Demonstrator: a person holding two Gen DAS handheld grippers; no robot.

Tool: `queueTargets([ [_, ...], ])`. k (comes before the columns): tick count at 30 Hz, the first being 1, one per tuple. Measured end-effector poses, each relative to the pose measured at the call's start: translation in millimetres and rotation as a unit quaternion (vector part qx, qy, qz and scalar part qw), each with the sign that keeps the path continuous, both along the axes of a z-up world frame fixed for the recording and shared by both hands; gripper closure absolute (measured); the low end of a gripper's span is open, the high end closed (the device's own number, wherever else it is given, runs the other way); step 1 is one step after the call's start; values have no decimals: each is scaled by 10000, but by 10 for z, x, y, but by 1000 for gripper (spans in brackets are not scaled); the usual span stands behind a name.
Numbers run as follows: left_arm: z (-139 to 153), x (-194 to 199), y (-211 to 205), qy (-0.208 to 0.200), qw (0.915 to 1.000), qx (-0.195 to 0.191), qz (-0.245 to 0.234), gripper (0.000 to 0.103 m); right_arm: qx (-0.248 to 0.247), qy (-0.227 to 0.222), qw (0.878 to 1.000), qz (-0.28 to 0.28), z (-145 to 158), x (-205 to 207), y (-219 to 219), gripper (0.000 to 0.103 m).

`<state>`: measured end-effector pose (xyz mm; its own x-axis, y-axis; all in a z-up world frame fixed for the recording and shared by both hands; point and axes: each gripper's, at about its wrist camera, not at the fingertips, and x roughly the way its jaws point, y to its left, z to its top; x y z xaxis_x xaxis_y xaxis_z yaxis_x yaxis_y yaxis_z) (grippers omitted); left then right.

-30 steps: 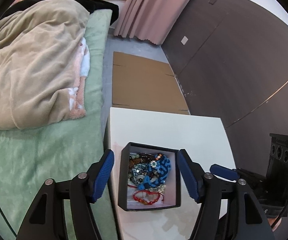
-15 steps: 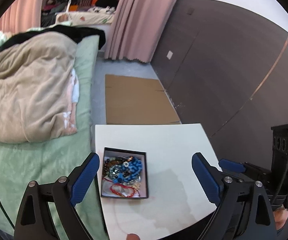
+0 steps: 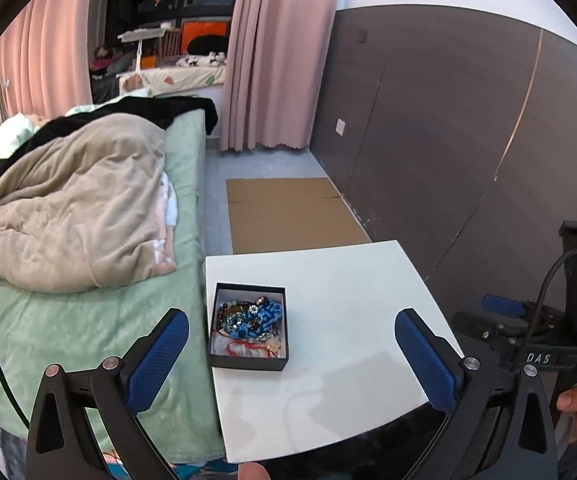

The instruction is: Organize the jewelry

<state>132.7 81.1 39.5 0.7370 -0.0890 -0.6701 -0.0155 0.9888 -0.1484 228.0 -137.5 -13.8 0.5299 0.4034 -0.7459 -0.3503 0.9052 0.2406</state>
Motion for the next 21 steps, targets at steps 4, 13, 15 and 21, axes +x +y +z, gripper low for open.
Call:
queueTargets([
  [4, 29, -184, -27, -182, 9998, 16, 19, 0, 13, -193, 9998, -99, 67, -149, -156, 1],
  [13, -48, -454, -141, -538, 9982, 251, 73, 0, 141, -628, 9977, -231, 44, -405, -390, 0],
  [15, -90, -495, -157, -623, 9977, 274, 72, 0, 189, -700, 9971, -238, 12, -454, -433, 0],
  [21, -253, -574, -152, -812, 9961, 343, 77, 0, 282, -987, 9942, -327, -69, -587, -518, 0],
])
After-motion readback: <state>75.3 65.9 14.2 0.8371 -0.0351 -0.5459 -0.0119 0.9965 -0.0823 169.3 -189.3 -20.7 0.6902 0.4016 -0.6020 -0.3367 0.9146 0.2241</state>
